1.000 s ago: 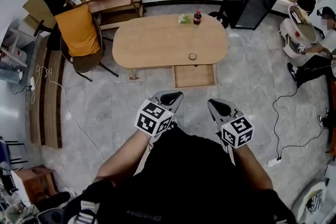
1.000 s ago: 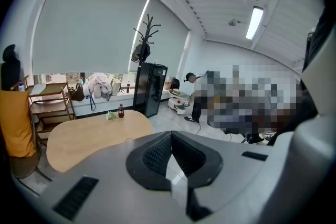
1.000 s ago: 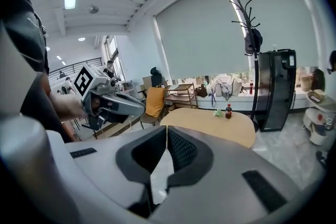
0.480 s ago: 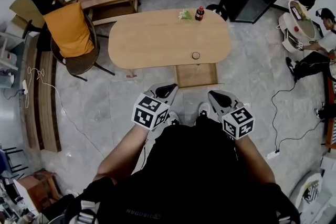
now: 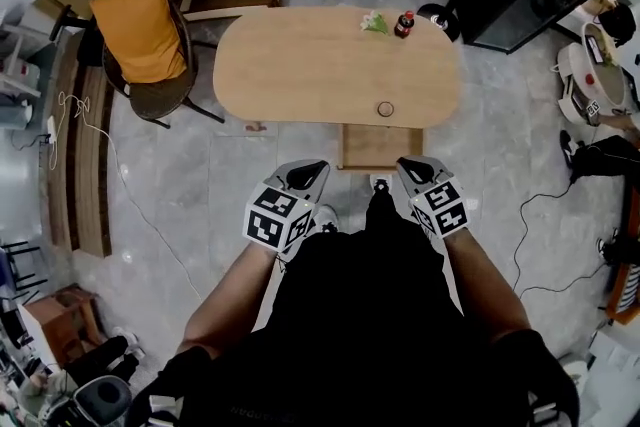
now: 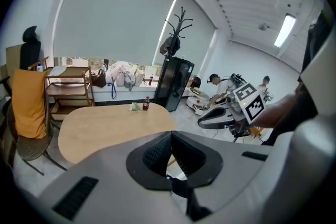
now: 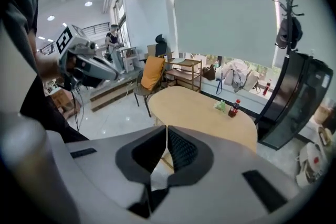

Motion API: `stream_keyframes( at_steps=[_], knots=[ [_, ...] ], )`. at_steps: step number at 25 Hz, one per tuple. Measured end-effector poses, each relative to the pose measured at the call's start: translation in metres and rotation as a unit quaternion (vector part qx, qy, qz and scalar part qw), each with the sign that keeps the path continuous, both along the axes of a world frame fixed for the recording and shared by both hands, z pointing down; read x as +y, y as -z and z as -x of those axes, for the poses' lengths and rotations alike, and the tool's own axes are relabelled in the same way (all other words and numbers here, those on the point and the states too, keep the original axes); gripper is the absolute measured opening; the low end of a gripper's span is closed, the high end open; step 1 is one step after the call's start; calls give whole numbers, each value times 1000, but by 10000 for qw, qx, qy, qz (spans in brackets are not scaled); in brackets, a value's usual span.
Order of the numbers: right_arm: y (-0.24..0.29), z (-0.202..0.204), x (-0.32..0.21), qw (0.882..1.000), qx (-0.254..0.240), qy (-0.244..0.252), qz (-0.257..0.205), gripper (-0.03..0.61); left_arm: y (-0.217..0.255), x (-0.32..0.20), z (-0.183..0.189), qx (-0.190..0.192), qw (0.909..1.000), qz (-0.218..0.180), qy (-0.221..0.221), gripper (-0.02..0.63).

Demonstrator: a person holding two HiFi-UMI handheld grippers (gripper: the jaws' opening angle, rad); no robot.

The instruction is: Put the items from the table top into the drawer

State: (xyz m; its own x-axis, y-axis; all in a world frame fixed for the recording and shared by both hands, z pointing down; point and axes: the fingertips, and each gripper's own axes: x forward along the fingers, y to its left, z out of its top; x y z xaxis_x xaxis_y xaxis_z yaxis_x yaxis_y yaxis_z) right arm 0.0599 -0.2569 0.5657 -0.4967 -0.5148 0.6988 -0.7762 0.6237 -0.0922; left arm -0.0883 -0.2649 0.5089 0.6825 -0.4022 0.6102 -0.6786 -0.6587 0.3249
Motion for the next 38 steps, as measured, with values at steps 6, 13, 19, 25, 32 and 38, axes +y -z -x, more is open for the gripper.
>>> stream_keyframes(
  at_steps=[6, 13, 19, 25, 32, 38],
  knots=[
    [-96, -28, -68, 9956, 633, 567, 388, 5, -38, -39, -13, -354, 9976, 403, 442, 5],
    [-222, -48, -140, 9817, 1143, 1185, 956, 6, -94, -85, -41, -596, 9894, 976, 892, 5],
    [-318, -50, -173, 9659, 1527, 1661, 1273, 11, -148, -92, -46, -837, 9768, 1588, 1172, 5],
    [-388, -48, -182, 9477, 1938, 2046, 1502, 54, -186, -91, -35, -885, 9666, 1866, 1515, 5],
    [-404, -46, -179, 9394, 2180, 2235, 1413, 36, -206, -74, -40, -828, 9638, 2113, 1396, 5],
    [-398, -46, -176, 9437, 2171, 2159, 1254, 23, -209, -76, -37, -833, 9658, 2110, 1252, 5]
  ],
)
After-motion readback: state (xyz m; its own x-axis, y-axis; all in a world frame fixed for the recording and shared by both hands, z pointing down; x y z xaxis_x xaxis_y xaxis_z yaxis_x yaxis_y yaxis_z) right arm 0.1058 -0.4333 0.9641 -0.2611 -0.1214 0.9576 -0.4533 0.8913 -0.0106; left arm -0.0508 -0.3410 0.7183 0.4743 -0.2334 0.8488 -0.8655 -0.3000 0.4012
